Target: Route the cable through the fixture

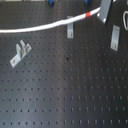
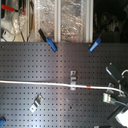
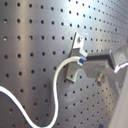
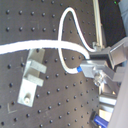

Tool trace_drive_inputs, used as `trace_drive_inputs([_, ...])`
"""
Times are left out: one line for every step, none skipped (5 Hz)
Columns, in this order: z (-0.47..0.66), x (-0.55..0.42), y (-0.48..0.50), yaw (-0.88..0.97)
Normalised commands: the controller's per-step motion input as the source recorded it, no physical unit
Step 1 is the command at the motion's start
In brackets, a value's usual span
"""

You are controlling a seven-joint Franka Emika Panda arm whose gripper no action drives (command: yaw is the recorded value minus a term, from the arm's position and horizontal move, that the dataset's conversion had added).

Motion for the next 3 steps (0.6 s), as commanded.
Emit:
trace_drive_inputs([0.29, -0.024, 0.027, 0.00])
trace_drive_inputs([0.35, -0.204, -0.076, -0.27])
trace_drive_inputs([0.03, -0.020, 0.024, 0.00])
